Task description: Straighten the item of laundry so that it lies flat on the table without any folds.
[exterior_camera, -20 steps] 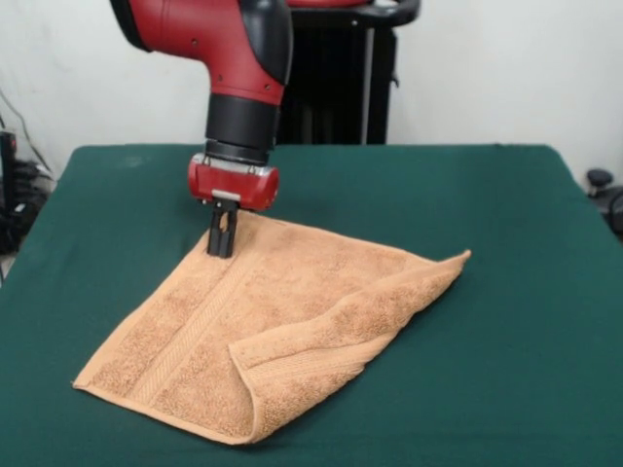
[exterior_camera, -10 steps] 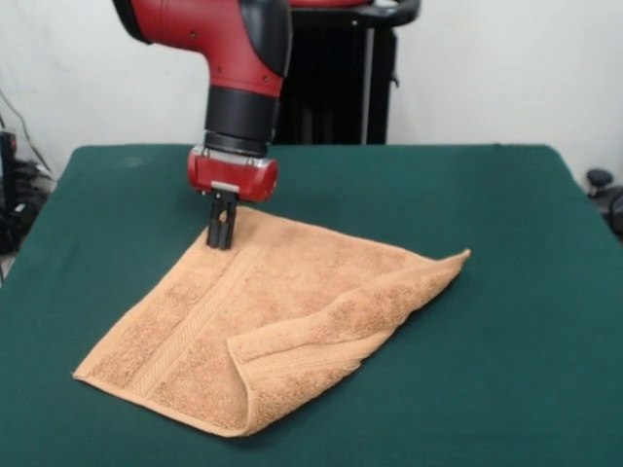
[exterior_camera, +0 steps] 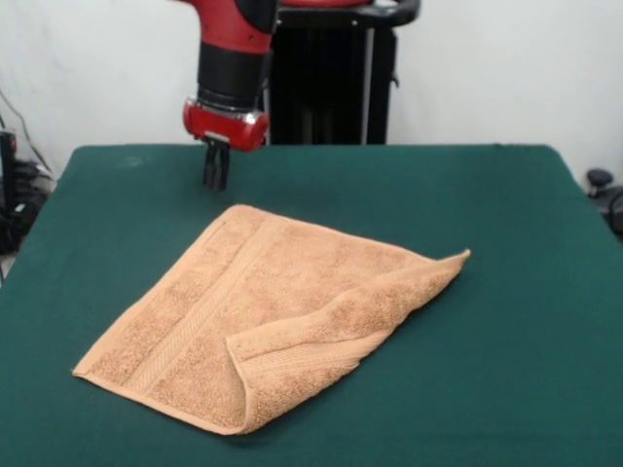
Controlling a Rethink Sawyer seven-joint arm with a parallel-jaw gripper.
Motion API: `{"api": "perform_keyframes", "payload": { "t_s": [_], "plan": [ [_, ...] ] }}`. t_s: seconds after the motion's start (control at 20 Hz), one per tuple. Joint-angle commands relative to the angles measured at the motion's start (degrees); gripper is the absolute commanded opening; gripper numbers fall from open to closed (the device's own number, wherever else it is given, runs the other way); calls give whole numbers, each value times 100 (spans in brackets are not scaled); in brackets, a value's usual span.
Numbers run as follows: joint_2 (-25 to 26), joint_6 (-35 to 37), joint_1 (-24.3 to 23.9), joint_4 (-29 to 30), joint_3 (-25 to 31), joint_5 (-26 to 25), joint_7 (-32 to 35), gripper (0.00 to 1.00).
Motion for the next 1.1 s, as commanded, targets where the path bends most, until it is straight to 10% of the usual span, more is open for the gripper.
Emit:
{"api": "perform_keyframes", "payload": {
  "t_s": [0.05, 1.1],
  "plan": [
    [-225, 771, 33, 268, 253, -6, 559, 0],
    [-1134, 1764, 828, -443, 794, 668, 623, 0]
  ]
}}
